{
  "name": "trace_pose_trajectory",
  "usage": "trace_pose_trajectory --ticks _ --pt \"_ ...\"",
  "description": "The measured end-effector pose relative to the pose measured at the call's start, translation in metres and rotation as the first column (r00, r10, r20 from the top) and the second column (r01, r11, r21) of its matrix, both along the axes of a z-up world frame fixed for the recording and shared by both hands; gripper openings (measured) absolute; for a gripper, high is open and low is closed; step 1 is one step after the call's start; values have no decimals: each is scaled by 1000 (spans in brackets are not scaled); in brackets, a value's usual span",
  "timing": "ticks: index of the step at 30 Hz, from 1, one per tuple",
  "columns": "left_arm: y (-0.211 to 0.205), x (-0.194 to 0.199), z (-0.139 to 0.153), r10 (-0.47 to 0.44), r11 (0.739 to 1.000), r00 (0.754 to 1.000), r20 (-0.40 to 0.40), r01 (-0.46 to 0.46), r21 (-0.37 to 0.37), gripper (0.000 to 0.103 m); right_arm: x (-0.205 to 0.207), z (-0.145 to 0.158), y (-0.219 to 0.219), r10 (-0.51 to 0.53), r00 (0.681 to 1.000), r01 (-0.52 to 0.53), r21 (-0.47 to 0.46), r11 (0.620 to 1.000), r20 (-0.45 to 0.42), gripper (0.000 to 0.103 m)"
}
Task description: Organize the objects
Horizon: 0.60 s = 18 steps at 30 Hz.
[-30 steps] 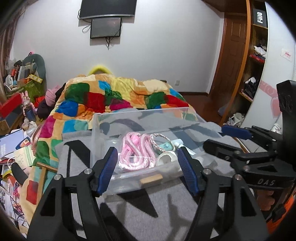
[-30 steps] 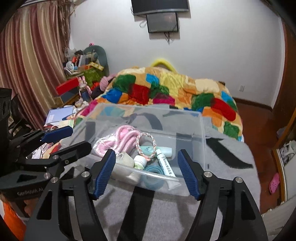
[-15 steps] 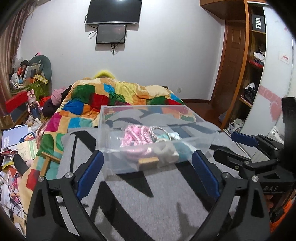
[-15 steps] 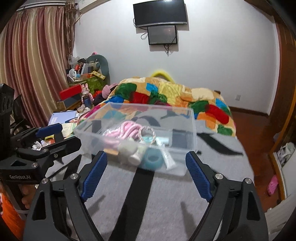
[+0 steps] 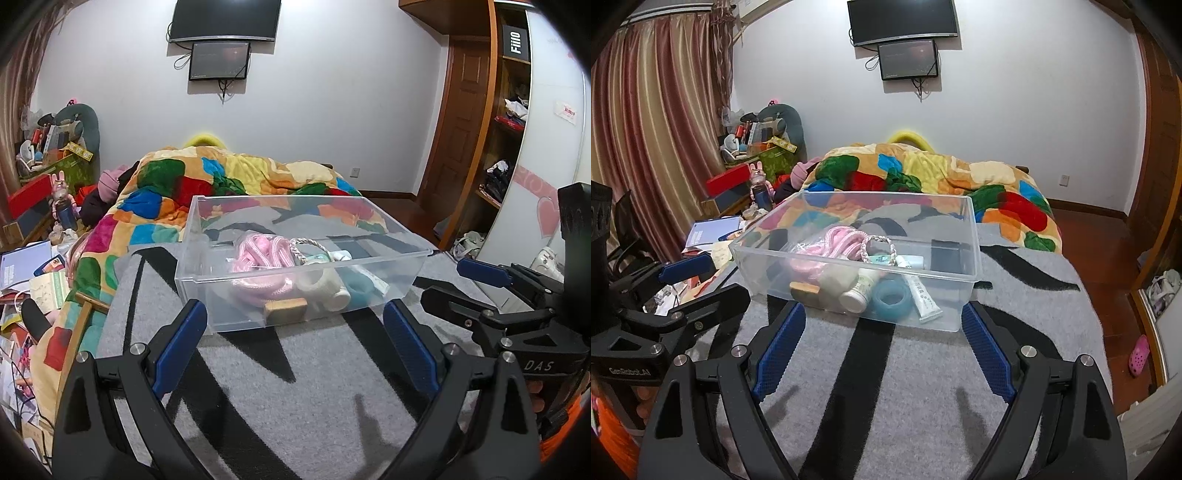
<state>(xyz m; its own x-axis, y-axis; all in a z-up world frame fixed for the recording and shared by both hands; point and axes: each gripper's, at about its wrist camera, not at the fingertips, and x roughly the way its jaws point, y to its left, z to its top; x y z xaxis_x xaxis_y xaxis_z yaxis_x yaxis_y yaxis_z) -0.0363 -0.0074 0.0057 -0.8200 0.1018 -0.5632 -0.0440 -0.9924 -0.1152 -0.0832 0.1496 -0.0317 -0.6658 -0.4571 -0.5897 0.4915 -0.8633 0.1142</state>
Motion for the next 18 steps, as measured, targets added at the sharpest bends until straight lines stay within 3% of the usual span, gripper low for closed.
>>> trace_pose_trajectory --ticks 18 --pt "1 0 1 -6 1000 1000 -1 6 12 98 5 2 -1 1 1000 -1 4 1000 -8 85"
